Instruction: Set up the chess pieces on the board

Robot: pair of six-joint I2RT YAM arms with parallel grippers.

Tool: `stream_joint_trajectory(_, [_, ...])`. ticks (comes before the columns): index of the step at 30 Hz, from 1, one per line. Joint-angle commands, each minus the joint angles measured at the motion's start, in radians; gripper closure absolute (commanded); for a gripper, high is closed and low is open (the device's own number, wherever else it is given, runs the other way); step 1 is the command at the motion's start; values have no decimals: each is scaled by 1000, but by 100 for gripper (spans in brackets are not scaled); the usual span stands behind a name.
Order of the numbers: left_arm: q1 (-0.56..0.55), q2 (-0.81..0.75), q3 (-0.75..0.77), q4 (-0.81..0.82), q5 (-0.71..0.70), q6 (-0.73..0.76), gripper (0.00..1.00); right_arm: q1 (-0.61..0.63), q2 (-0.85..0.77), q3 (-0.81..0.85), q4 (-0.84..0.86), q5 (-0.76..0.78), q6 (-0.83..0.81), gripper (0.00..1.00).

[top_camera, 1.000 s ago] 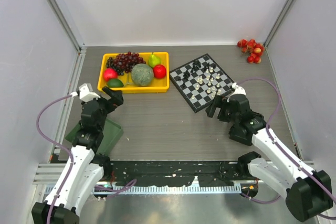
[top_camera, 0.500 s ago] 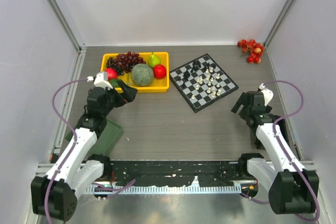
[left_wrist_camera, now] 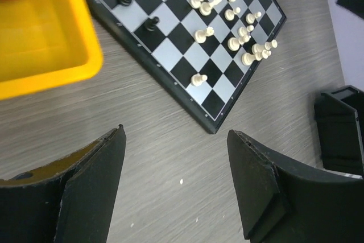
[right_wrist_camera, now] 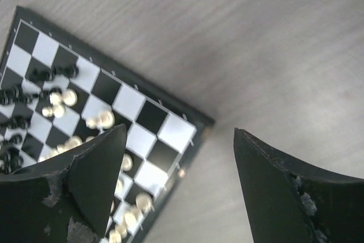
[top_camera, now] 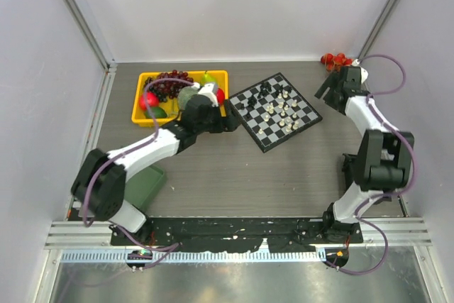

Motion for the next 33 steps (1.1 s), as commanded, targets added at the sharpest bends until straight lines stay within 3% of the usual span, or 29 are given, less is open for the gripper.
stream_joint_trajectory(1, [-61, 182, 136, 28, 1, -62, 25, -21, 192, 183, 23, -75, -5, 21])
stream_joint_trajectory(4, [-82, 266, 185, 28, 1, -94, 28, -33, 292, 275, 17, -192, -2, 27])
stream_joint_trajectory(8, [-96, 351, 224, 35, 0, -116, 30, -34, 412, 370, -1, -210, 3, 33])
stream_joint_trajectory(13, [-100, 430, 271, 40, 29, -132, 35, -34, 463, 358, 16, -275, 12, 36])
stream_joint_trajectory(22, [-108, 555, 325, 63, 72, -171, 36, -34, 437, 177, 79, -322, 32, 37])
stream_joint_trajectory(29, [-108, 605, 330, 89, 110, -177, 50, -34, 342, -17, 152, -396, 29, 54])
stream_joint_trajectory(33, [-110, 613, 333, 97, 148, -166, 58, -34, 265, -137, 189, -422, 35, 55])
